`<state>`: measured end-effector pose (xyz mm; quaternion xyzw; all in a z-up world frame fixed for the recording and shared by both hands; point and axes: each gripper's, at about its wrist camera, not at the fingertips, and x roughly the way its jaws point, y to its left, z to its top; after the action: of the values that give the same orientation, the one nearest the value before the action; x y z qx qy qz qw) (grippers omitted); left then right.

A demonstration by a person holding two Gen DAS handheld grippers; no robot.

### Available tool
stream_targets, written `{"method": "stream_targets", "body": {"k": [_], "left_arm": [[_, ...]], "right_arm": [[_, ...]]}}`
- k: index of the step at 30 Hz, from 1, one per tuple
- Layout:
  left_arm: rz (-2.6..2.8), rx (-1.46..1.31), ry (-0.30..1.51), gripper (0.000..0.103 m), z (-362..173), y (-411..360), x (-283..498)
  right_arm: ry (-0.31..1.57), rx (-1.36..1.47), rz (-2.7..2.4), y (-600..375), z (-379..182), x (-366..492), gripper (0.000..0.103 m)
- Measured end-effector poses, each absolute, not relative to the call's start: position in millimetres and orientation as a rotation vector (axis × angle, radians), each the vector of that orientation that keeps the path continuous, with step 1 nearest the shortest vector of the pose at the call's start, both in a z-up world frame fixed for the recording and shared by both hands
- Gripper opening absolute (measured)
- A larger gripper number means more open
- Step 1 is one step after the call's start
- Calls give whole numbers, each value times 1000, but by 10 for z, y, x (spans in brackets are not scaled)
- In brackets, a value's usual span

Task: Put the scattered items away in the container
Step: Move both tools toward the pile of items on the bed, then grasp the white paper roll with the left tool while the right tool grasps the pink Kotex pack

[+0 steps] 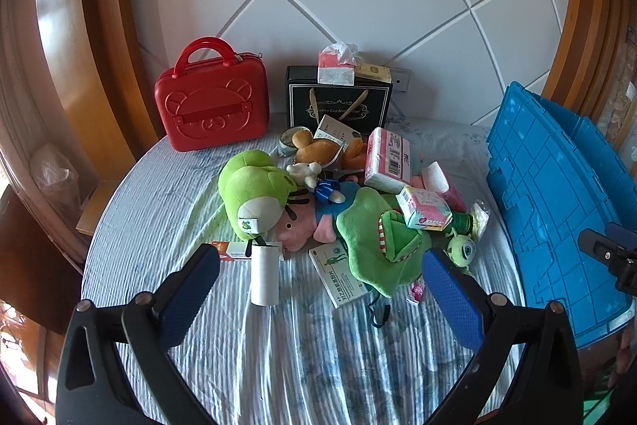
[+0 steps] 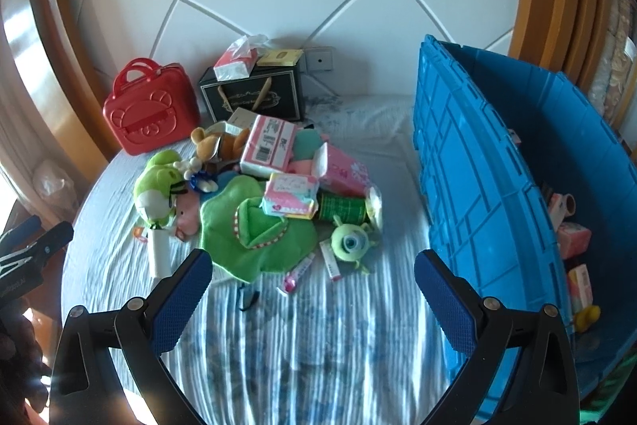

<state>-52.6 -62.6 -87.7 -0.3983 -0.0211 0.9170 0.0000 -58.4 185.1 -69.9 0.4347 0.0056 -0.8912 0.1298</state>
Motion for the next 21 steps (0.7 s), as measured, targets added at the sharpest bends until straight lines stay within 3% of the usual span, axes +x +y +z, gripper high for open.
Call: {"method": "stream_targets", "body": {"k": [10, 21], "left_arm": [[2843, -1438, -18, 103, -1820, -901, -908], [2818, -1521, -130, 103, -2813, -1326, -1260]], "right_arm": [[88, 1333, -2497, 1402, -1325, -928, 103], [118, 1357, -2456, 1020, -2002, -1569, 103]]}}
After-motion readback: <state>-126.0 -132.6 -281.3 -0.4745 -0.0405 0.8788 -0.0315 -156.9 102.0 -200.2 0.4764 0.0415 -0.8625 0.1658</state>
